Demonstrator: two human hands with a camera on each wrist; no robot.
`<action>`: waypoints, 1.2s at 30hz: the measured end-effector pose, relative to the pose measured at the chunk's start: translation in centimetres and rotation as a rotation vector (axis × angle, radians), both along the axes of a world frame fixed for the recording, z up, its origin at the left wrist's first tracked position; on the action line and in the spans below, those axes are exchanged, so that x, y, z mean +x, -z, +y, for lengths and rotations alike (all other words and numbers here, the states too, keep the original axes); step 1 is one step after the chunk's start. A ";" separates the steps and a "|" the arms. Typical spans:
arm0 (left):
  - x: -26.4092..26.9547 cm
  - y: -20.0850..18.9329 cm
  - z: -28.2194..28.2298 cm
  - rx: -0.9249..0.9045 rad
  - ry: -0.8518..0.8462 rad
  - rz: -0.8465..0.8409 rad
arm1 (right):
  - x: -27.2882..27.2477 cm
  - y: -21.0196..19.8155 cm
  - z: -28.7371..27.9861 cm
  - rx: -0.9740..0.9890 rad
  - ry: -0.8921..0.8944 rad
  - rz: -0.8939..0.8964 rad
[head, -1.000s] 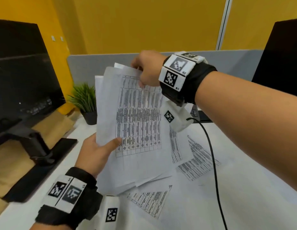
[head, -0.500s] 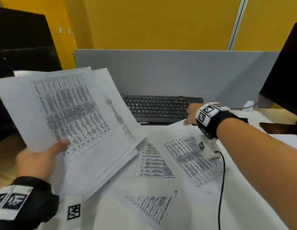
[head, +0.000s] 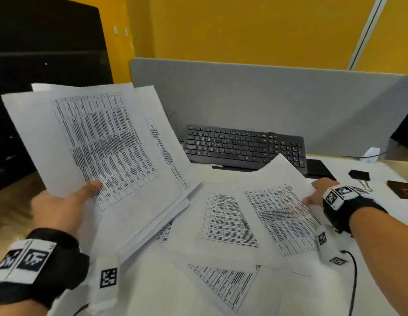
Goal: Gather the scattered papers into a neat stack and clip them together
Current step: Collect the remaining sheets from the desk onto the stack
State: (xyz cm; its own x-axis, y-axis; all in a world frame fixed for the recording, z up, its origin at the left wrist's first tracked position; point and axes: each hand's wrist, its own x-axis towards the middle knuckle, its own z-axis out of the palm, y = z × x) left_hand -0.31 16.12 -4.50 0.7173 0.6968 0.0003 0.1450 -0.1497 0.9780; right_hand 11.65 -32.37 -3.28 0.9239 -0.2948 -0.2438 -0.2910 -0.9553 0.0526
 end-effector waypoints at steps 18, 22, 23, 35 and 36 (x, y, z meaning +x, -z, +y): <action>-1.0 -2.0 -2.6 -0.054 -0.005 -0.256 | 1.3 1.4 8.7 0.029 -0.480 0.129; -1.3 -2.5 -3.4 -0.069 0.005 -0.254 | 1.2 1.5 8.5 0.082 -0.444 0.102; -1.3 -2.5 -3.3 -0.069 0.007 -0.254 | 1.1 1.4 8.6 0.082 -0.433 0.095; -1.6 -2.3 -4.0 -0.118 -0.020 -0.257 | 0.1 1.2 9.2 -0.058 -0.356 -0.029; -1.5 -2.2 -3.9 -0.122 -0.027 -0.254 | -0.1 1.3 9.3 -0.046 -0.342 -0.041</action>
State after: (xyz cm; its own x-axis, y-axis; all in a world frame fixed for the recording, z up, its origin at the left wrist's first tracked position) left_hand -1.86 12.19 -2.30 0.6864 0.7213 0.0924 -0.1045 -0.0279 0.9941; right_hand 11.56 -23.10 -4.55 0.9799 0.0238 -0.1981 0.0430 -0.9947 0.0933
